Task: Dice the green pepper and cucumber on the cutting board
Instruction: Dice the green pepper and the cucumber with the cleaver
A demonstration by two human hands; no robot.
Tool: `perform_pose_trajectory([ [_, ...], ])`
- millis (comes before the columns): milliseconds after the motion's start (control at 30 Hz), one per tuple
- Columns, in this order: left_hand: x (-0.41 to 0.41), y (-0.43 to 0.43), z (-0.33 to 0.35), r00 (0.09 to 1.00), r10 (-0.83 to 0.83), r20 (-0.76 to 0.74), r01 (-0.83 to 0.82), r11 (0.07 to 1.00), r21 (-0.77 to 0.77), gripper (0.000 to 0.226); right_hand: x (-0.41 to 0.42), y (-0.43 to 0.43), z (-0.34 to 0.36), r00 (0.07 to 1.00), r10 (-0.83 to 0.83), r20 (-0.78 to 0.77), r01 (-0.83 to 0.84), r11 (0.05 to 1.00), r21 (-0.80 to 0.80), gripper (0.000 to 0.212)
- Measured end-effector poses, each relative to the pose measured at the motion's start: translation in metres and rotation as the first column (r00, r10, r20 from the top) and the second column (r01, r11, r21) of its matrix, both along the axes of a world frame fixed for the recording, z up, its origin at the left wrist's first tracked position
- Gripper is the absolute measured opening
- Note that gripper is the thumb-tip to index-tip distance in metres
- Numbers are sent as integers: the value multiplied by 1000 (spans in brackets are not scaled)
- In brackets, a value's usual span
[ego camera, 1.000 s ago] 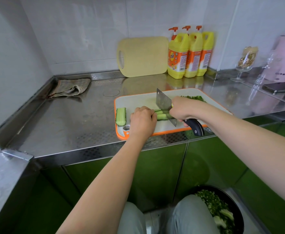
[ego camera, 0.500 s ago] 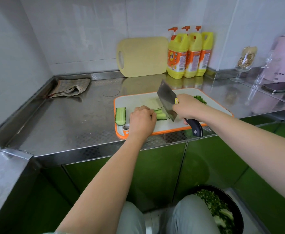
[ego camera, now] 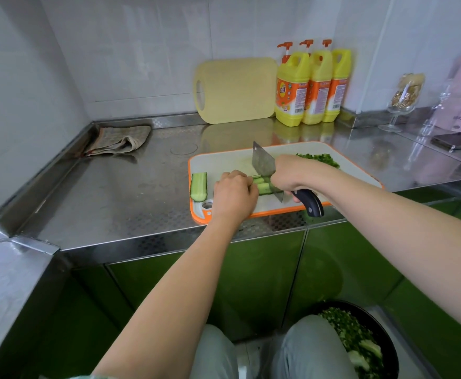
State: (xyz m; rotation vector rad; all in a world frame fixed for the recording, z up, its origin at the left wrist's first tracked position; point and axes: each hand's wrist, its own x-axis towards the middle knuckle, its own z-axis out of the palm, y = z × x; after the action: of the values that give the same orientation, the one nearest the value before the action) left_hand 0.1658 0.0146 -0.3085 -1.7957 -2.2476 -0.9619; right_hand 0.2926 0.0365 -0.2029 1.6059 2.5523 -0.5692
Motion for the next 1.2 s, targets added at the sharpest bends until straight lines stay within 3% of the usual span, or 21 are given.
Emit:
perform_pose_trajectory([
  [100, 0, -1, 0, 1000, -1, -3, 1, 1000, 2, 27, 0, 6, -12, 994, -34, -108, 35, 999, 10, 28],
  [267, 1, 0, 1, 1000, 2, 3, -2, 1000, -1, 28, 8, 11, -22, 956, -101, -275, 110, 994, 19, 11],
  [400, 2, -1, 1, 1000, 15, 17, -15, 1000, 19, 30, 17, 11, -18, 919, -113, -378, 121, 993, -3, 10],
  [500, 2, 0, -1, 1000, 17, 12, -18, 999, 39, 33, 20, 7, -4, 938, -81, -336, 78, 997, -22, 14],
  [800, 0, 4, -3, 998, 21, -56, -21, 1000, 13, 31, 4, -9, 0, 998, 44, 47, -47, 996, 80, 16],
  [900, 0, 4, -4, 998, 16, -63, -15, 1000, 11, 31, 4, -5, -2, 1000, 28, 6, -28, 998, 62, 10],
  [1200, 2, 2, -1, 999, 13, -34, -13, 1000, 21, 28, 10, 9, -23, 945, -93, -315, 101, 995, 9, 9],
])
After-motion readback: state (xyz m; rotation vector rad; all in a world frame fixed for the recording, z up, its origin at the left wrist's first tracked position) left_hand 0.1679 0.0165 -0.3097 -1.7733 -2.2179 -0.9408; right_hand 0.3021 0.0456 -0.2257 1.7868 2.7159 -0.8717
